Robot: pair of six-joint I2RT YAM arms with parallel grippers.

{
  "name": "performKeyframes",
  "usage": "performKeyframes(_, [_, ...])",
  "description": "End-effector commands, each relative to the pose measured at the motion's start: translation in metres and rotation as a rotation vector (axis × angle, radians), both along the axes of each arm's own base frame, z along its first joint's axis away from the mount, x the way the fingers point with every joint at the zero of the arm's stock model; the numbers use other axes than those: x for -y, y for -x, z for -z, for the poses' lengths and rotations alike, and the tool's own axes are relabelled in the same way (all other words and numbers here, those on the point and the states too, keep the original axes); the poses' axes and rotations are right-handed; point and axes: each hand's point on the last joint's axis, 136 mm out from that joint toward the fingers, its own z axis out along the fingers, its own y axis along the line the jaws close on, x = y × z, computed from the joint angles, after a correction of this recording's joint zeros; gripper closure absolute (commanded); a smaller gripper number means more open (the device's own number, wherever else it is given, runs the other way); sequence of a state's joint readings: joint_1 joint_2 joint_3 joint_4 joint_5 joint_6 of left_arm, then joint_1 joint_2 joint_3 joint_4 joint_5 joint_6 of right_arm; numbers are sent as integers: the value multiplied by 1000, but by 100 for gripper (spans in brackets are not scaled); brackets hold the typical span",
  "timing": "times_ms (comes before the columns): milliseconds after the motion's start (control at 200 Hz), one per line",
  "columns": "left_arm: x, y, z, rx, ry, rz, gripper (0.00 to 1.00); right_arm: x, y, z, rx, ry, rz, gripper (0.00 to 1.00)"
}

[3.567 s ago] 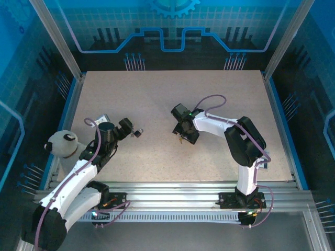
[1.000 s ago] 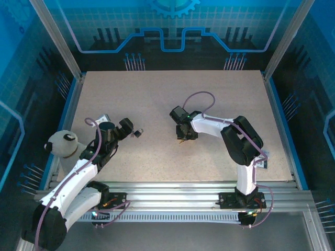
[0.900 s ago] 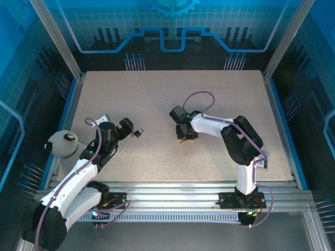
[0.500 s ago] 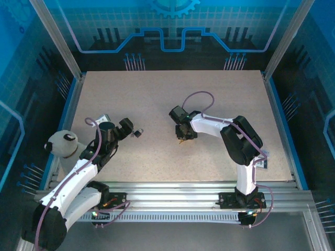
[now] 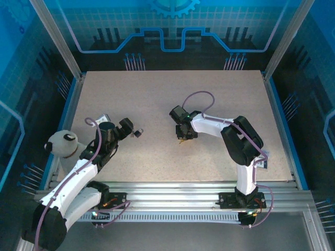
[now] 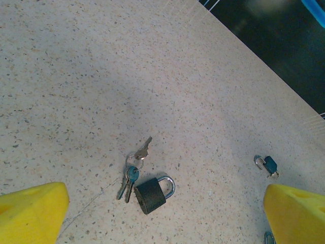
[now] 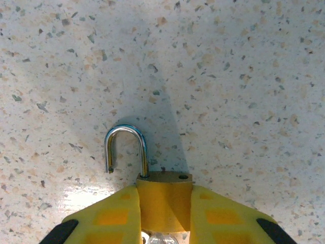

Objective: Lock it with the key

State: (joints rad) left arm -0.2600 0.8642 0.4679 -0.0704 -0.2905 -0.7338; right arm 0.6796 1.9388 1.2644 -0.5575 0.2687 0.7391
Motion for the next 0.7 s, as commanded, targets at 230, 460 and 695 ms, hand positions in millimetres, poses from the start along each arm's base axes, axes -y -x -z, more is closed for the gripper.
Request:
performKeyframes(230, [5, 1, 7, -7, 5, 24, 1, -21, 12, -11, -11, -161, -101, 79])
performKeyframes(460, [9, 0, 9, -12, 18, 37, 1, -26, 18, -16, -31, -248, -141, 79])
performKeyframes(695, [15, -2, 13, -17, 37, 60, 1, -33, 22, -18, -46, -323, -178, 78])
